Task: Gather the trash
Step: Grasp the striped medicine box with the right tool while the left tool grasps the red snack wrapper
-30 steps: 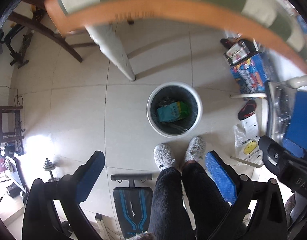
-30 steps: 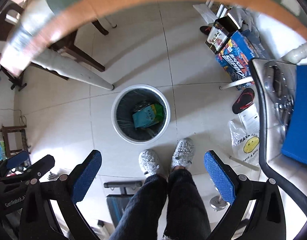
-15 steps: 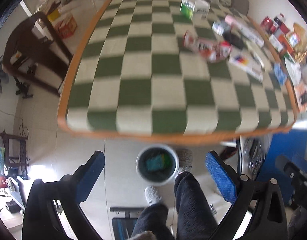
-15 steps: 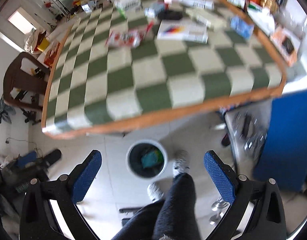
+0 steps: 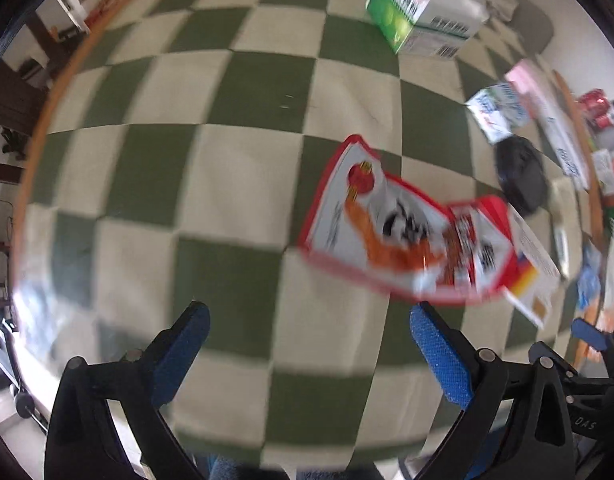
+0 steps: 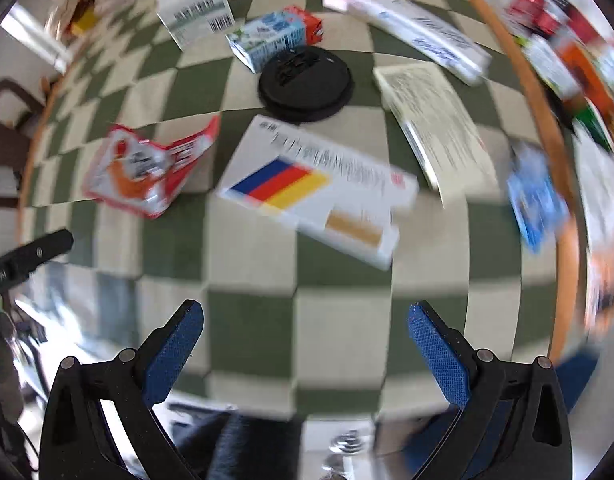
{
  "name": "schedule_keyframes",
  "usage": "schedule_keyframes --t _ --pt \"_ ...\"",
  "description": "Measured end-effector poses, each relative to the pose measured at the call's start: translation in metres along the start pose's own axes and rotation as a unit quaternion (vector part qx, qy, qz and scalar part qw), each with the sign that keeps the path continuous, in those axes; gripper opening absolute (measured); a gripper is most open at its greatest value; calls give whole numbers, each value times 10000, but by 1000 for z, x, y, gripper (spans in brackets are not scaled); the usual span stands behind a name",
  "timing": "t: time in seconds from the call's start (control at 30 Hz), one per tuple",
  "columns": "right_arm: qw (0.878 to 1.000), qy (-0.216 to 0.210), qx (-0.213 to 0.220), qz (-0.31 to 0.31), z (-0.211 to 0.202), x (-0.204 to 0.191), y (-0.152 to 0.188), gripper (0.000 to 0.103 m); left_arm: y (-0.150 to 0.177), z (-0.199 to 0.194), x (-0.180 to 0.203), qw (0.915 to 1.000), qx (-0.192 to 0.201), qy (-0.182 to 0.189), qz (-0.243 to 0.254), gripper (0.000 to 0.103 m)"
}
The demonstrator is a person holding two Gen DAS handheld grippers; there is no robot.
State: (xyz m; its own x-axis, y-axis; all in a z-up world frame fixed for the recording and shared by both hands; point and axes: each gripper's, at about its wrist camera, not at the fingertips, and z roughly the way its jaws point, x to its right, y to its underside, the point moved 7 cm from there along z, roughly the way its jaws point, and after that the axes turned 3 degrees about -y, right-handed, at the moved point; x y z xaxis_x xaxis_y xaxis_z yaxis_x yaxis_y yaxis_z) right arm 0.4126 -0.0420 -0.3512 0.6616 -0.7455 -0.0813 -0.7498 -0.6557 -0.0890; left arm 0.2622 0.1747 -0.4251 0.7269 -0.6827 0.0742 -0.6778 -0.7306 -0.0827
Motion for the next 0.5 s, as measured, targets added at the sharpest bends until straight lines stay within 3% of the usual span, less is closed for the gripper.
schedule_keyframes --t 0.1,0.17,0.23,0.27,0.3,0.33,0.37,0.4,0.5 --pt "9987 109 -254 -418 29 7 -32 103 -17 27 11 9998 -171 -78 -12 98" --pt "9960 108 -473 -753 48 8 -49 103 -27 26 21 9999 15 -112 63 96" --pt "9913 183 -650 -1131 64 7 -61 103 -33 23 30 9998 106 -67 135 87" --pt "9875 411 -594 -1403 65 5 -65 103 -36 21 34 9997 153 -60 186 75" --pt "9839 474 -553 -1631 66 1 -69 103 -37 19 38 9996 172 -51 218 61" --pt "9815 406 -634 -1763 70 -2 -69 103 -38 17 41 9996 155 11 222 53" --pt "9807 312 -755 -1778 75 -4 -68 102 -39 16 44 9996 135 71 220 29" --pt "9829 148 -792 -1653 77 -2 -69 103 -40 16 46 9996 129 12 253 19" --pt "9866 114 -673 -1479 75 2 -72 99 -42 16 50 9992 185 -119 338 6"
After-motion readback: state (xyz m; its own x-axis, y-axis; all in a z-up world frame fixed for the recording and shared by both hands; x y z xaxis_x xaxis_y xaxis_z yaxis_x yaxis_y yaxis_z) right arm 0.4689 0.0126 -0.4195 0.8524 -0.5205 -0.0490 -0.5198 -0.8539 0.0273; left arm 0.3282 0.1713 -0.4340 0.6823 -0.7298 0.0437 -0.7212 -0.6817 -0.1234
